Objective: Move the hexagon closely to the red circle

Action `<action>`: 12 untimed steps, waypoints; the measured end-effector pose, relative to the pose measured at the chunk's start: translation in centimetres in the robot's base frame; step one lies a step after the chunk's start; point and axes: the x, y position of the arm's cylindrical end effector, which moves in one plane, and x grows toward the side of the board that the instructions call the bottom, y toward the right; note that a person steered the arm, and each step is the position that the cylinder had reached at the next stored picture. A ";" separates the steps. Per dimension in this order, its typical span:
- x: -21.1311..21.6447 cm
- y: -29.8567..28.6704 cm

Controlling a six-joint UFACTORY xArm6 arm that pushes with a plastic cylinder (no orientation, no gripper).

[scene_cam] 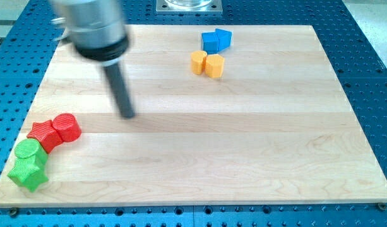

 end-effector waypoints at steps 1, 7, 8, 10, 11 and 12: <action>-8.5 15.1; -15.6 14.6; -19.5 20.0; -16.3 4.1; -11.9 0.7; -5.5 -0.3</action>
